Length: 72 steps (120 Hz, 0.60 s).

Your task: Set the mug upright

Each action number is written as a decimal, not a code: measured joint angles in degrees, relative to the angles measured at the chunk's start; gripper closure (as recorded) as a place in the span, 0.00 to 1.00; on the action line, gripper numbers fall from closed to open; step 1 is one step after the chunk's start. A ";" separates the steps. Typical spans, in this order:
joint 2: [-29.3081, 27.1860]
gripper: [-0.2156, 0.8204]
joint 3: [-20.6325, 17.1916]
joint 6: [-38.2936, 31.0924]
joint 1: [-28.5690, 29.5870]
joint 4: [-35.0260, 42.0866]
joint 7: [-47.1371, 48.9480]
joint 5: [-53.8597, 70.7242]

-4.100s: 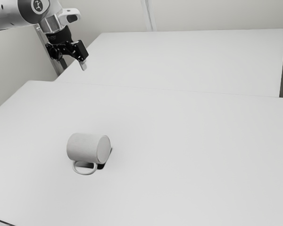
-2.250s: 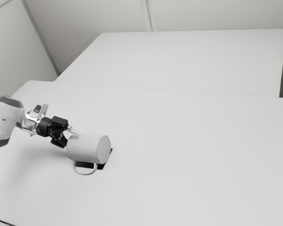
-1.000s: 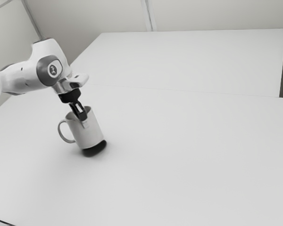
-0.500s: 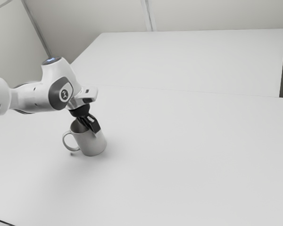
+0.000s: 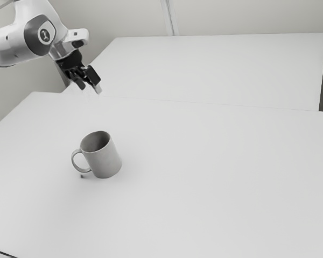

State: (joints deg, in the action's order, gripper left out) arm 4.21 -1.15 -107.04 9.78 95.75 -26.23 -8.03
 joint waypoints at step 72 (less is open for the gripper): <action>3.22 0.21 1.35 17.74 -2.67 -14.51 7.59 0.71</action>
State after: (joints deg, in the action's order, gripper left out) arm 7.43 0.20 -89.29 7.11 81.24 -18.63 -7.32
